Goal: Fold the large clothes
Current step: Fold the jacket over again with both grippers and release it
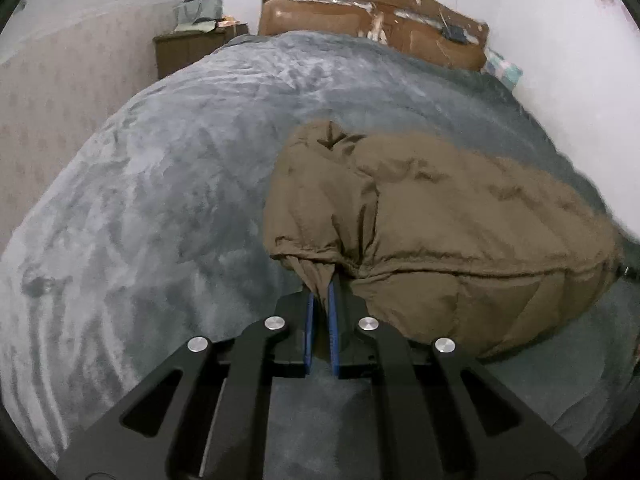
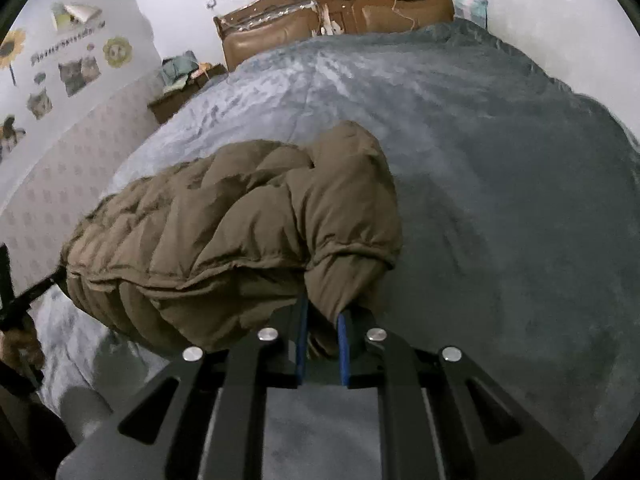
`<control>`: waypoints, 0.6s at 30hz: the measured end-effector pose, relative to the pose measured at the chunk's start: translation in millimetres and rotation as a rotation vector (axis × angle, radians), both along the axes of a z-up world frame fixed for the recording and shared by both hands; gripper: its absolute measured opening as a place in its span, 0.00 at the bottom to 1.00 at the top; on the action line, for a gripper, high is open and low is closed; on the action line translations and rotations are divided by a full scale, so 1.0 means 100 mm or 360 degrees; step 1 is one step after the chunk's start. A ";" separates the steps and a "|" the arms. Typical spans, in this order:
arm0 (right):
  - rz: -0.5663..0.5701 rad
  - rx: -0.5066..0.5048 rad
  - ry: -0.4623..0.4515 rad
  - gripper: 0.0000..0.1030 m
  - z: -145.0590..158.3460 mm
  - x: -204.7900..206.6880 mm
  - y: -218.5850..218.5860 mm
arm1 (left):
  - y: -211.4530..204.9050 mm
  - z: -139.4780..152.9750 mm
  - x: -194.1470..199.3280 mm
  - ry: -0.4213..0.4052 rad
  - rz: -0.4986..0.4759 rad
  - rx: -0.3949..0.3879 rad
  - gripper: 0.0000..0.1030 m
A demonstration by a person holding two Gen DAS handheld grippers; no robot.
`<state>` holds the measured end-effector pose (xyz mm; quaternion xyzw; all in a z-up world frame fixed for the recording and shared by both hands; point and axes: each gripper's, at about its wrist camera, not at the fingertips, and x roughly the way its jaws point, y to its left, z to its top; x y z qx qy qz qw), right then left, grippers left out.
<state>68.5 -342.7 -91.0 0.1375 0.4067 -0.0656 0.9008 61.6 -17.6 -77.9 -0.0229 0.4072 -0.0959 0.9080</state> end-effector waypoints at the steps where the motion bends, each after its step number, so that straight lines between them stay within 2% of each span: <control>1: 0.0009 0.0006 0.0021 0.14 -0.02 0.01 -0.01 | 0.00 0.00 -0.03 0.0016 0.0002 0.0011 0.05; 2: 0.0022 0.0022 0.0077 0.16 -0.07 0.01 -0.02 | 0.01 -0.02 -0.02 0.0032 0.0014 0.0024 0.07; 3: 0.0013 -0.0001 0.0117 0.24 -0.10 0.02 -0.03 | 0.02 -0.06 0.00 0.0071 0.0040 0.0051 0.19; 4: -0.0003 -0.0031 0.0121 0.38 -0.10 0.05 -0.05 | 0.04 -0.14 0.07 0.0115 0.0110 0.0074 0.35; 5: -0.0029 -0.0076 0.0111 0.41 -0.09 0.06 -0.07 | 0.10 -0.21 0.13 0.0142 0.0212 0.0074 0.49; 6: -0.0055 -0.0105 0.0072 0.51 -0.03 0.05 -0.11 | 0.16 -0.24 0.17 0.0154 0.0280 0.0051 0.62; 7: -0.0084 -0.0112 0.0023 0.72 0.04 0.04 -0.15 | 0.22 -0.22 0.22 0.0149 0.0310 0.0000 0.65; 8: -0.0116 -0.0112 -0.0034 0.79 0.12 0.03 -0.18 | 0.24 -0.17 0.25 0.0131 0.0333 -0.0035 0.66; 9: -0.0149 -0.0106 -0.0128 0.85 0.22 0.04 -0.25 | 0.24 -0.11 0.28 0.0099 0.0354 -0.0042 0.74; 11: -0.0160 -0.0082 -0.0206 0.88 0.30 0.10 -0.31 | 0.21 0.17 0.33 -0.0108 0.0400 -0.0008 0.84; 13: -0.0151 -0.0023 -0.0181 0.89 0.22 0.30 -0.39 | 0.11 0.42 0.40 -0.0286 0.0392 0.0065 0.96; 15: -0.0131 0.0024 -0.0182 0.89 0.07 0.45 -0.41 | -0.01 0.47 0.57 -0.0291 0.0292 0.0087 0.97; 18: -0.0081 0.0089 -0.0106 0.88 -0.23 0.69 -0.39 | -0.16 0.24 0.87 -0.0173 0.0235 0.0096 0.96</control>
